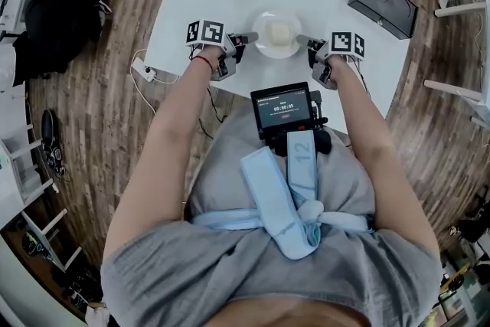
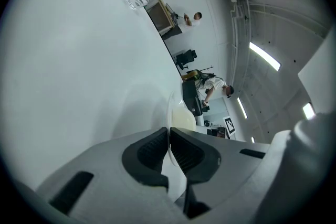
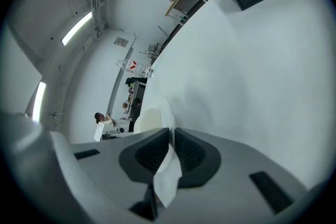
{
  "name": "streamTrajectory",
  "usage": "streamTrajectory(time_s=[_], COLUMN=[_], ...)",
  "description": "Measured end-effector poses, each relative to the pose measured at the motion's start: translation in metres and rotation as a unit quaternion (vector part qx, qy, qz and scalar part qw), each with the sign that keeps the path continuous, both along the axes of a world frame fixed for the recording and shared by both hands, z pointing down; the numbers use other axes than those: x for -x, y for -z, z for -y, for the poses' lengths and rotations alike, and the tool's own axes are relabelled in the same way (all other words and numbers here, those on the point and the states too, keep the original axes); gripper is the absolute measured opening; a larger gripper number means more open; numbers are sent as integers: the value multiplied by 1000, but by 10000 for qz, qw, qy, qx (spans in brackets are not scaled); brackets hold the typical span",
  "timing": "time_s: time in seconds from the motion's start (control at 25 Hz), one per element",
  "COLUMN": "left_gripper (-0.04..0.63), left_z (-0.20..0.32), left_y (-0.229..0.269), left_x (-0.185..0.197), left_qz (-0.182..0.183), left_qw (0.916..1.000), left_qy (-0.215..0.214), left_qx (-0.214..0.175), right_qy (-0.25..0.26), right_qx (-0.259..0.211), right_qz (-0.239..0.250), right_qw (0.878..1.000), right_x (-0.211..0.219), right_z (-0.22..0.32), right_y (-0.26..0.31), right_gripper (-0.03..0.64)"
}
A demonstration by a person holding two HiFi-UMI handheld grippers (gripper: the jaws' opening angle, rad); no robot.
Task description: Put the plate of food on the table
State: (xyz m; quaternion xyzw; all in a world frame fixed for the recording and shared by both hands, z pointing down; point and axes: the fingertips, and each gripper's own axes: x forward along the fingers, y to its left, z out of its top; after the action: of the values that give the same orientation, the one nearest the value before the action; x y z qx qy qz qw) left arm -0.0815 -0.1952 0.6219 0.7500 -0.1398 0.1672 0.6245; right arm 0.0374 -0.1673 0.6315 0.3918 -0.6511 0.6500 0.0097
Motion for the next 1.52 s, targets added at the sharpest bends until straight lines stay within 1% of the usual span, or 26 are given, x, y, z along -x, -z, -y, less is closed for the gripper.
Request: streamTrajectory(time_s=[0.2, 0.44, 0.64, 0.92, 1.12, 1.52], left_gripper=[31, 32, 32, 32, 32, 32], left_z=[0, 4, 10, 11, 16, 18], left_y=[1, -2, -8, -19, -22, -25], left_x=[1, 3, 5, 4, 3, 1], left_qz=[-43, 29, 180, 444, 512, 645], left_qw=[10000, 9999, 9996, 9989, 9986, 9978], left_qy=[86, 158, 197, 144, 109, 136], left_qx=[24, -4, -37, -21, 21, 0], right_qy=[45, 132, 173, 204, 122, 47], right_qx=[28, -10, 19, 124, 211, 230], right_qz=[-58, -92, -124, -205, -200, -240], right_qw=[10000, 9999, 9998, 9995, 9995, 9994], right_x=[0, 2, 3, 1, -1, -2], right_z=[2, 8, 14, 16, 19, 20], right_y=[0, -2, -6, -16, -17, -16], right_gripper=[40, 40, 40, 40, 40, 40])
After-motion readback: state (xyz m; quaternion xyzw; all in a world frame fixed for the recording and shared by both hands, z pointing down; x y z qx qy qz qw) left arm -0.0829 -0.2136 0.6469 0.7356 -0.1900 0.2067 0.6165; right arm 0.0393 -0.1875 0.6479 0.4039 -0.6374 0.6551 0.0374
